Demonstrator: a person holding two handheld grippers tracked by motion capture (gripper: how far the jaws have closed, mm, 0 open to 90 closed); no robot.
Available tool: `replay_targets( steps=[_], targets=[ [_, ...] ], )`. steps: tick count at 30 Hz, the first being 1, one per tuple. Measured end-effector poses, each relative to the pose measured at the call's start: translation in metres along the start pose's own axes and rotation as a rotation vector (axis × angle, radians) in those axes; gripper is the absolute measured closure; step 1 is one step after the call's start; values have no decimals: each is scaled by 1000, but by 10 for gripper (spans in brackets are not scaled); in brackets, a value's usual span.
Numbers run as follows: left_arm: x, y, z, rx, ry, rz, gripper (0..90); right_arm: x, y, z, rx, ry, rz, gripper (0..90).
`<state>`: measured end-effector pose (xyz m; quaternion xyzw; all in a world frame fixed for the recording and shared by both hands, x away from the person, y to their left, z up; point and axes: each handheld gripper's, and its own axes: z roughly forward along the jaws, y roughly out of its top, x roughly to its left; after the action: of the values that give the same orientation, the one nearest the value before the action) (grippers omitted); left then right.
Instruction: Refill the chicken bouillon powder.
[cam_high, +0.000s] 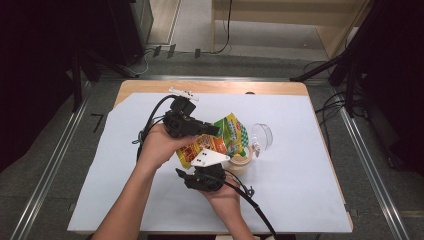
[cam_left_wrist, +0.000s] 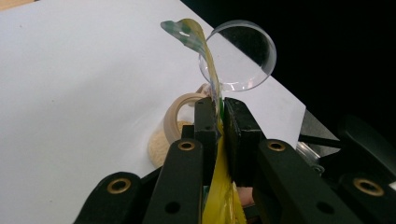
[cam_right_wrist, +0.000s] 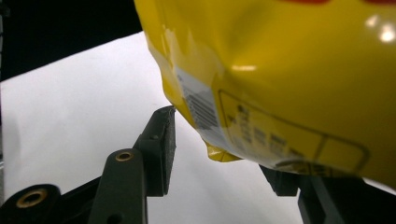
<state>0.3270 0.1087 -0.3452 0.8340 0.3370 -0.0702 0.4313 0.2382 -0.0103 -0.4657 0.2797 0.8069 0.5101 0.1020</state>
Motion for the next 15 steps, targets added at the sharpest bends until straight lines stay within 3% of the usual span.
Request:
replay_targets(
  steps=[15],
  targets=[
    [1, -1, 8, 65, -13, -10, 858, 0, -1, 0, 15, -8, -22, 537]
  ],
)
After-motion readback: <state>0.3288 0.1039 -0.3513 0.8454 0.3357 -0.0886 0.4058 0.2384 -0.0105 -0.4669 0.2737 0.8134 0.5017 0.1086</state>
